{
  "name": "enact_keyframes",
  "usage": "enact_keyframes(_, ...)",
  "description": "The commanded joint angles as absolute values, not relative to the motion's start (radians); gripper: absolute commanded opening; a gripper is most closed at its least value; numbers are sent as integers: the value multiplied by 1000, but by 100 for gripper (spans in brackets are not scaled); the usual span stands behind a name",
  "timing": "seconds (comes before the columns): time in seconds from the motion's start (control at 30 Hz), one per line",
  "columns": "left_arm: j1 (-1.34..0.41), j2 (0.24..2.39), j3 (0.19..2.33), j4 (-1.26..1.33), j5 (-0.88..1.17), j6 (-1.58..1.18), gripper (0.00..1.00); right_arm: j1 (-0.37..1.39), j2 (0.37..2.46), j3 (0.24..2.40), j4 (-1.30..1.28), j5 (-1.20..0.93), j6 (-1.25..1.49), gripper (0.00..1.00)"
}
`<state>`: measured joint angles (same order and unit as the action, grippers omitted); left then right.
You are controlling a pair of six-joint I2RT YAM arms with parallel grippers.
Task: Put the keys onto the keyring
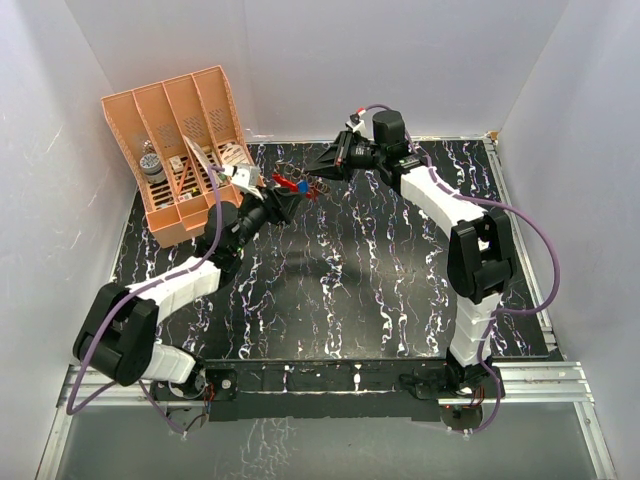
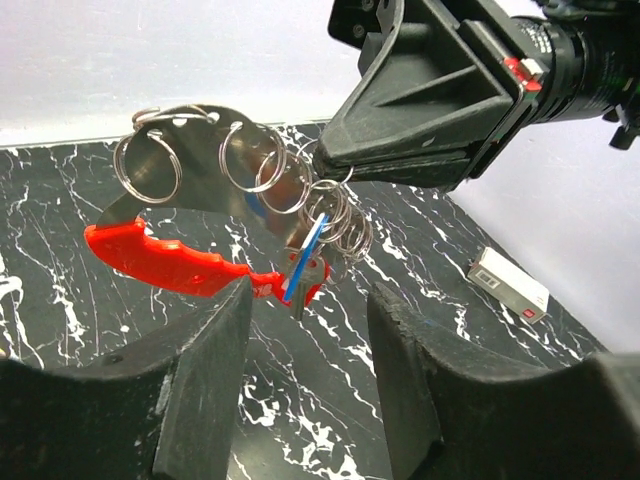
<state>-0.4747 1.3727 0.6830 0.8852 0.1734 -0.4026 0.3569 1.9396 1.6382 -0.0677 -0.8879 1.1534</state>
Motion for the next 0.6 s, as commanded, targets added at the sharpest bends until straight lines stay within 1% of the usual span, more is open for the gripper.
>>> enact_keyframes(0.0,-482,1399,653,1058,213,-316,45,353,1859,1639,18,-914,1155,0)
enact_keyframes(0.17,-484,1425,620,1169,239,-274,39,353,1851,1627,21,-921,1155,0)
enact_keyframes(0.4,-485,1459,574,1343,260,-238,39,353,1842,1608,32,-929,1155,0)
enact_keyframes(0.57,-485,1488,566,1411,269,-224,40,353,1836,1587,41,-933,1154,0)
